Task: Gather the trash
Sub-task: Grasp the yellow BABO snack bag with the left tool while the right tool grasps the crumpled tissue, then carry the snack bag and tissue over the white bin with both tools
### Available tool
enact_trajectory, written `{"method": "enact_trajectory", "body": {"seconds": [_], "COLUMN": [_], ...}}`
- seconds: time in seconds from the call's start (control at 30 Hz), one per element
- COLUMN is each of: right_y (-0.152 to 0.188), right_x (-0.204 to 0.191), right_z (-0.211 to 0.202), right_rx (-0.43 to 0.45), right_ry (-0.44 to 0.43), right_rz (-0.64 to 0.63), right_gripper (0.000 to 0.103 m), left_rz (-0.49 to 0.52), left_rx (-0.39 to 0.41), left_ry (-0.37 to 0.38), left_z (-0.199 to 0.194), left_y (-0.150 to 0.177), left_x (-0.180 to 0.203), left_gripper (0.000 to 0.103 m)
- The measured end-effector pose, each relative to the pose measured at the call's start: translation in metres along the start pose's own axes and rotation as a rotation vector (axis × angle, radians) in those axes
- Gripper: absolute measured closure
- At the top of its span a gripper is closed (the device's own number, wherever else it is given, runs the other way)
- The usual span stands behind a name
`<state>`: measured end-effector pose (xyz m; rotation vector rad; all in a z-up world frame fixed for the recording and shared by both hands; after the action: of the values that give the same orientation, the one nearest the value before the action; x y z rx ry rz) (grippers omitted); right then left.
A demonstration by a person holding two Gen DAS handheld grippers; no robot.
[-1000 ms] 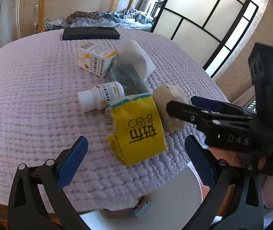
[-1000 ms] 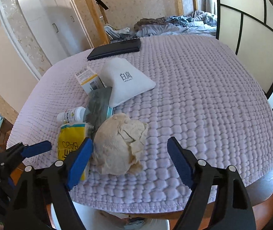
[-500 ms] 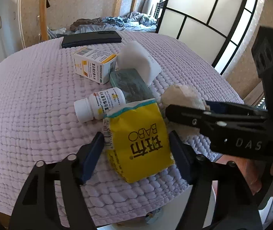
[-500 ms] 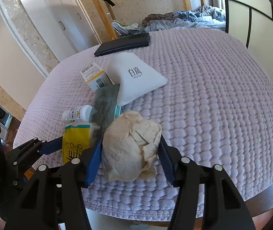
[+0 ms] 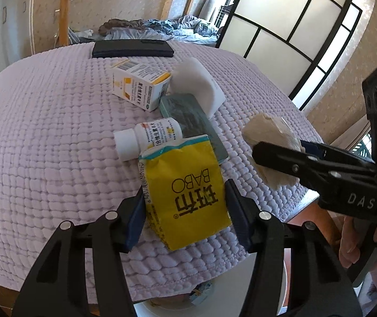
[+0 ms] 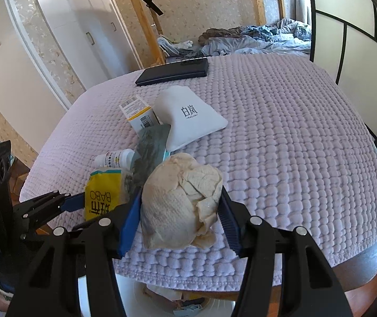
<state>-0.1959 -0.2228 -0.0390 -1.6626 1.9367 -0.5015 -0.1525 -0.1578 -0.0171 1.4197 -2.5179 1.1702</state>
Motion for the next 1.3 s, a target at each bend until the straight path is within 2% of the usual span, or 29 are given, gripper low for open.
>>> {"method": "enact_trajectory", "body": {"seconds": [0.4,1.3], "right_y": [0.017,0.022], "right_x": [-0.011,-0.016], "right_z": [-0.004,-0.004], "right_rx": [-0.028,-0.026], "right_ry": [0.019,-0.002], "right_rz": [-0.068,-0.060], "right_gripper": [0.050,0.051], "left_rz": [-0.015,-0.036], "left_rx": [0.003,0.009], "left_ry": [0.007,0.011], "left_z": [-0.015,-0.033], "left_y": [0.007,0.013], "left_x": [-0.003,-0.010], "left_gripper": [0.046,0.046]}}
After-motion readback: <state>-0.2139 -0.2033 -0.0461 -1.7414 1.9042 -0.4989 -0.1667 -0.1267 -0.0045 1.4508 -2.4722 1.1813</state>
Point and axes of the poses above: each gripper's, at about its wrist camera, not at the fingertips, and z roughly the way its jaws point, x to its right, y to its underside, the point moved 7 cm from there along z, roughly the way its jaws point, and after that the axes turned 7 degrees about y, right-handed, at the moved point
